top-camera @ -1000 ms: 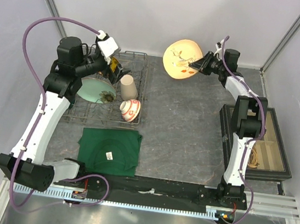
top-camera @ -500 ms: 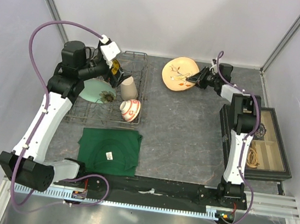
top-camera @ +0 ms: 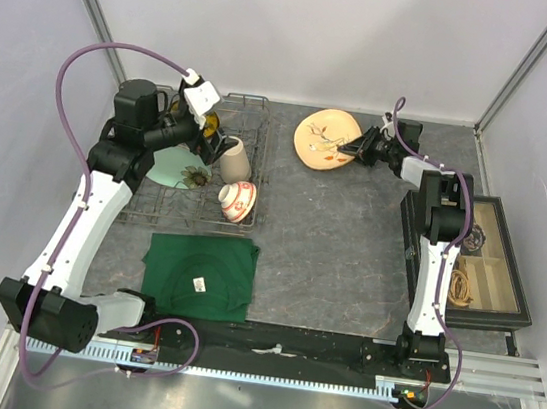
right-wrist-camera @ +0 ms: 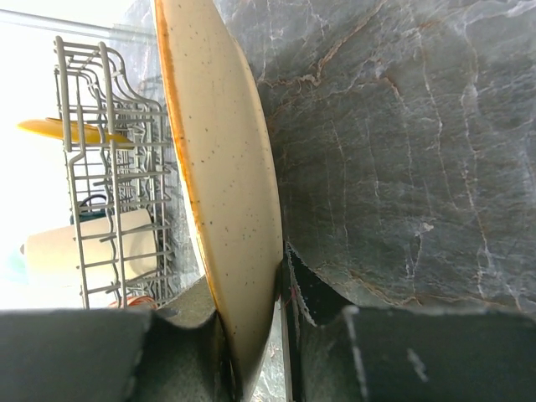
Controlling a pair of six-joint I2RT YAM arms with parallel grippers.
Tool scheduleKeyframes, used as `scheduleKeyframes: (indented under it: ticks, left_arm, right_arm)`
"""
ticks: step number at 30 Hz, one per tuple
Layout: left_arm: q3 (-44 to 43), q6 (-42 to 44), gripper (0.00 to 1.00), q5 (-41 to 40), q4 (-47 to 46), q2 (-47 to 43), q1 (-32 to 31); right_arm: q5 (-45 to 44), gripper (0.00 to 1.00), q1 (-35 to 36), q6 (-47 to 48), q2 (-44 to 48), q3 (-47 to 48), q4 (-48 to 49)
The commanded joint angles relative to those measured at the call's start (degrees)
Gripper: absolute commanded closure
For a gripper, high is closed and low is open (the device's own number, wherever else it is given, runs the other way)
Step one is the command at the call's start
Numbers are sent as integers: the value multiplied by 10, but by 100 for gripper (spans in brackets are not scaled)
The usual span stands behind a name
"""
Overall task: Unload the mixed dishes from the dish rack
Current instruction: Place the plate at the center of the board.
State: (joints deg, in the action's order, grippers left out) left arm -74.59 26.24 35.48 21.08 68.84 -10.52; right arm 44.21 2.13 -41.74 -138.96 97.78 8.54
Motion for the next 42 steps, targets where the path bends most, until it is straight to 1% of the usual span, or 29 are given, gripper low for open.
scheduleKeyframes:
  ticks: [1, 7, 13, 14, 16, 19, 24, 26, 32, 37, 42]
  left_arm:
    - [7, 3, 3, -5, -12, -20, -1]
    - [12, 6, 3, -5, -9, -27, -1]
    - [15, 9, 3, -7, -6, -30, -2]
    - [17, 10, 3, -6, -6, -30, -2]
    - [19, 11, 3, -5, -7, -33, -1]
    - [22, 12, 3, -5, -6, -34, -1]
    - [25, 15, 3, -6, -4, -37, -2]
    - [26, 20, 3, -8, -3, -38, -2]
    - [31, 64, 3, -47, -1, -36, -1]
    - [37, 105, 2, -66, -1, -34, -2]
    - [40, 135, 2, -85, -2, -32, -1]
  right_arm:
    - [50, 96, 0, 3, 8, 8, 47]
    - [44, 89, 0, 22, 6, 12, 33]
    - [32, 74, 0, 60, 12, 21, -3]
    - [30, 67, -1, 65, 13, 22, -18]
    - [26, 64, -1, 82, 14, 29, -32]
    - [18, 53, -2, 100, 18, 34, -55]
    - [0, 47, -2, 131, 24, 44, -100]
    - [-6, 38, -2, 143, 29, 50, -122]
    - [-42, 32, -2, 199, 50, 71, -201]
    - [-63, 31, -3, 237, 65, 85, -252]
    - [-76, 31, -2, 262, 72, 88, -280]
